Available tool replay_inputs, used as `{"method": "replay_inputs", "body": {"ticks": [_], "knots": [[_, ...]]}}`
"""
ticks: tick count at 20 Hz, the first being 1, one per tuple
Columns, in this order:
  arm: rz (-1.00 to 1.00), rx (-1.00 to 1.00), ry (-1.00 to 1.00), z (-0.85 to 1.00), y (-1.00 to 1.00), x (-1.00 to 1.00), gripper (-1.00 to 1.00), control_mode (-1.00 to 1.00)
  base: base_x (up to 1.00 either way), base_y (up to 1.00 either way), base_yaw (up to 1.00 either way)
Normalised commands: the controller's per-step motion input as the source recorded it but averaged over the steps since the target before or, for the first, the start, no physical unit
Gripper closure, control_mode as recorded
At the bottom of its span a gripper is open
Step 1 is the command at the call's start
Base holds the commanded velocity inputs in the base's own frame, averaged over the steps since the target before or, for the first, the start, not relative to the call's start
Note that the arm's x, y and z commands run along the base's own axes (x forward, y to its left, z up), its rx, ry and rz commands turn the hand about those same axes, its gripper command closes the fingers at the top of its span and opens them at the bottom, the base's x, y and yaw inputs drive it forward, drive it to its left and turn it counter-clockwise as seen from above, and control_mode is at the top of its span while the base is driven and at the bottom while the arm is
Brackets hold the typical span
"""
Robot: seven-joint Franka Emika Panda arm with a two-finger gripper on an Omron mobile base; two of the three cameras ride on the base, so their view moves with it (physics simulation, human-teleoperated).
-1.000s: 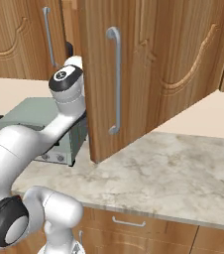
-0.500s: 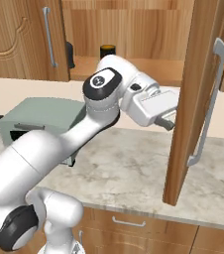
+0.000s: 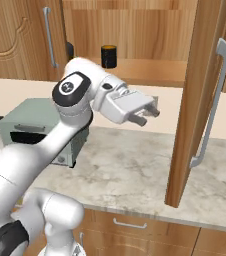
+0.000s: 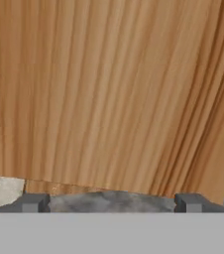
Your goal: Open the cabinet directly in front. Then move the liquor and the mug to the dining counter with the candle on it.
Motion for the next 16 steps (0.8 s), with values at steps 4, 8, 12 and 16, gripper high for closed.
{"method": "replay_inputs", "body": {"ticks": [4,8,12,16], "knots": [[0.60,0.00,0.13,-0.28,1.00,-0.22,-1.00,-1.00,0.00,0.00,0.00],[0.74,0.00,0.03,-0.22,1.00,-0.23,-1.00,-1.00,0.00,0.00,0.00],[0.78,-0.01,0.02,-0.02,0.89,-0.18,-1.00,-1.00,0.00,0.00,0.00],[0.83,-0.01,0.00,0.01,0.59,-0.04,-1.00,-1.00,0.00,0.00,0.00]]}}
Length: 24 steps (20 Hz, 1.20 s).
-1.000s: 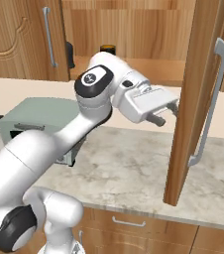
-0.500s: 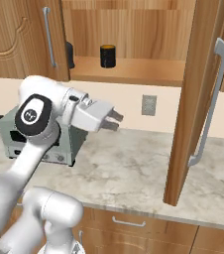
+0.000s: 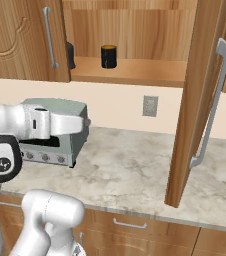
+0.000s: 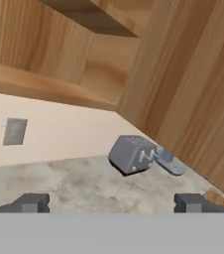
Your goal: Open the cabinet directly in front. Then move the liquor and the mug to the dining counter with the candle on it.
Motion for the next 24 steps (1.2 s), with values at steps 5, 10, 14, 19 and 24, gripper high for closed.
{"method": "replay_inputs", "body": {"ticks": [5,10,14,19,24], "knots": [[0.63,-0.12,-0.07,0.20,0.25,-0.17,-1.00,-1.00,0.00,0.00,0.00],[0.17,0.00,-0.27,0.02,0.66,0.07,-1.00,-1.00,0.00,0.00,0.00],[0.18,0.05,-0.30,0.00,1.00,0.33,-1.00,-1.00,0.00,0.00,0.00],[0.12,0.17,-0.27,0.00,1.00,0.44,-1.00,-1.00,0.00,0.00,0.00],[0.10,0.35,-0.21,0.00,0.74,0.59,-1.00,-1.00,0.00,0.00,0.00]]}}
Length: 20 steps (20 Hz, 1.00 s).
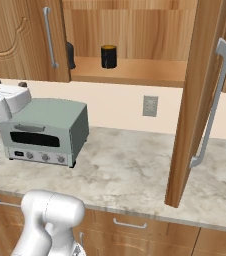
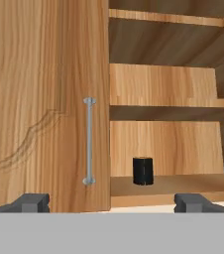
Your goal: Open the cabinet directly in front. Then move the liquor and the mug to the dining counter with the candle on it.
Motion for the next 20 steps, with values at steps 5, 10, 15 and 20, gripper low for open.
{"method": "replay_inputs", "body": {"ticks": [5,10,15,20], "knots": [[0.03,0.20,-0.04,-0.01,0.15,0.13,-1.00,-1.00,0.00,0.00,0.00],[0.07,0.00,0.01,0.08,0.00,0.22,-1.00,-1.00,0.00,0.00,0.00],[0.13,0.00,0.00,0.30,0.00,0.69,-1.00,-1.00,0.00,0.00,0.00],[0.15,0.00,0.01,0.32,0.00,0.80,-1.00,-1.00,0.00,0.00,0.00]]}}
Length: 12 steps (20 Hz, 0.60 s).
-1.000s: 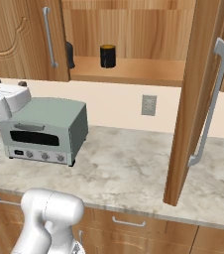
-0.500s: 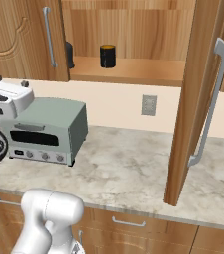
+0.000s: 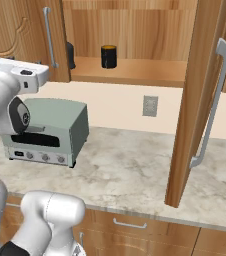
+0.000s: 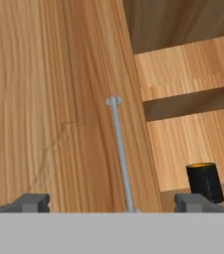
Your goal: Open the cabinet directly in front. Then move the liquor and the mug to the dining counter with the candle on it.
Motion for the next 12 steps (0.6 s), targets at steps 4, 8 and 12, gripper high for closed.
{"method": "replay_inputs", "body": {"ticks": [4,8,12], "knots": [[0.08,0.00,0.06,0.23,0.00,0.78,-1.00,-1.00,0.00,0.00,0.00],[-0.03,0.00,0.15,0.12,-0.07,0.40,-1.00,-1.00,0.00,0.00,0.00],[-0.04,0.00,0.07,0.00,-0.07,0.13,-1.00,-1.00,0.00,0.00,0.00]]}}
